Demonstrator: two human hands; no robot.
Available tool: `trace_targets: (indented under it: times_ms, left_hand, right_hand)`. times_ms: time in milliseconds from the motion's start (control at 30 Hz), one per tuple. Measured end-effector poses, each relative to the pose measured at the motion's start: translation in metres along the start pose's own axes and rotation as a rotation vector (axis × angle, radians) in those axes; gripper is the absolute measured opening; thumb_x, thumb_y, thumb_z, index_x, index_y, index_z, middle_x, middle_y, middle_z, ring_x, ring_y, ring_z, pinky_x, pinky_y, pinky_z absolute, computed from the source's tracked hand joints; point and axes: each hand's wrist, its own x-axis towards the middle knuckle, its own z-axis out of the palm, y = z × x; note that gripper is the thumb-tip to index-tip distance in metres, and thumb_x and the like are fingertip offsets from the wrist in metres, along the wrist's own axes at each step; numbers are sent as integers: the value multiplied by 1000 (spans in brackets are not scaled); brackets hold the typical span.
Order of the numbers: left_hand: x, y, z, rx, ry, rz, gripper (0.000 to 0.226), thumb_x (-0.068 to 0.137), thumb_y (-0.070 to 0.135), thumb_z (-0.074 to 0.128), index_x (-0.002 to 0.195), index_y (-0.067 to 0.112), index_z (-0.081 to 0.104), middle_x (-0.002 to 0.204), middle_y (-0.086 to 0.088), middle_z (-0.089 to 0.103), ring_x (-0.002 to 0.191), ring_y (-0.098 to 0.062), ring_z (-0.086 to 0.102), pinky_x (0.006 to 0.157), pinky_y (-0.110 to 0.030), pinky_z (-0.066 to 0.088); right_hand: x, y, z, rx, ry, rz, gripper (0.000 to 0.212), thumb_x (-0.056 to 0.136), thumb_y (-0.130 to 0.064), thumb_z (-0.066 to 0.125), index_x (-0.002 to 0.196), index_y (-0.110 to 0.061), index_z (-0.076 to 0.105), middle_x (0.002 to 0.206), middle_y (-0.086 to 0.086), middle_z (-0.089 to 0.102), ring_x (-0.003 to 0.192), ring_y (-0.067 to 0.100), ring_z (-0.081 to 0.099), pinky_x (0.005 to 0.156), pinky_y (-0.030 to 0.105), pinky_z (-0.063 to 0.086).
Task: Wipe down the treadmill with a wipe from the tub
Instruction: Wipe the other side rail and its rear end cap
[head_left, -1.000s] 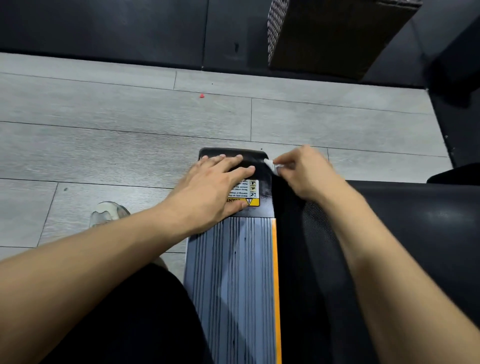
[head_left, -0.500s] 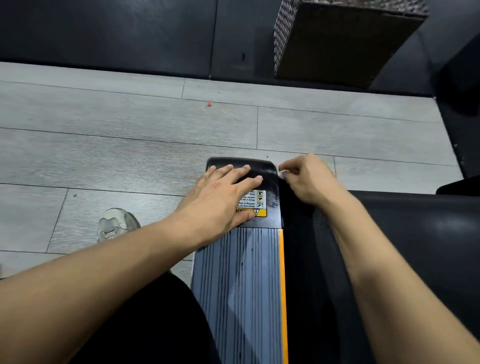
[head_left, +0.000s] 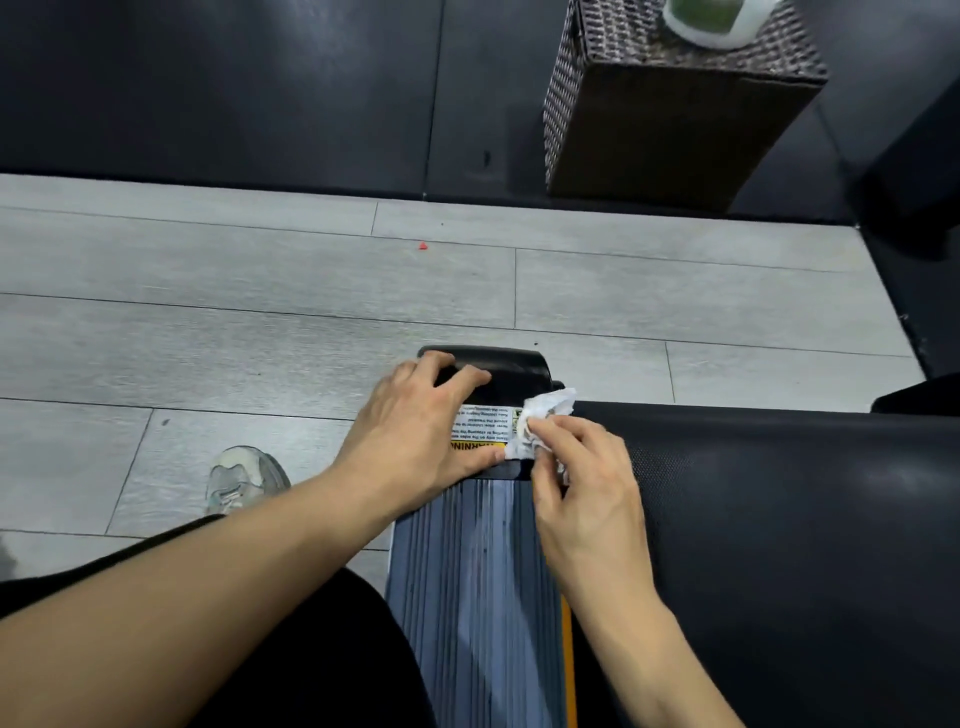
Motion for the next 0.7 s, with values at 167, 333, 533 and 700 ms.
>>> trace_targets:
  times_ms: [167,333,533,700]
  left_hand:
    - [1,-7,-2,-108,-54,3,85,82,57,76,153,33,36,160,-1,31,149,-20,26,119,-40,31]
    - [2,-13,-1,-129,-54,18,89,81,54,78,155,26,35,161,0,32,150,-18,25,121,-39,28]
    - [2,-11,-3,-114,-43,14,88,82,54,77,154,27,35,162,4,30,149,-16,26,120,-34,28]
    - [3,-12,-1,-126,-30,11,89,80,55,78,154,27,36,162,3,31,149,-17,26,120,-39,30]
  right_hand:
    - [44,-9,5,-82,-100,-25,22,95,-18,67,115,-17,75,118,4,68,108,25,57,92,29,42]
    - [104,-5,16,-73,-259,144,24,97,-25,62,117,-23,75,119,2,72,111,24,63,86,26,42]
    - [143,-10,22,-59,-450,331,22,98,-29,58,114,-22,72,117,8,71,114,26,62,80,24,40]
    - [86,-18,-1,-27,-296,106,11,96,-24,59,103,-22,68,108,3,66,103,22,59,80,32,45]
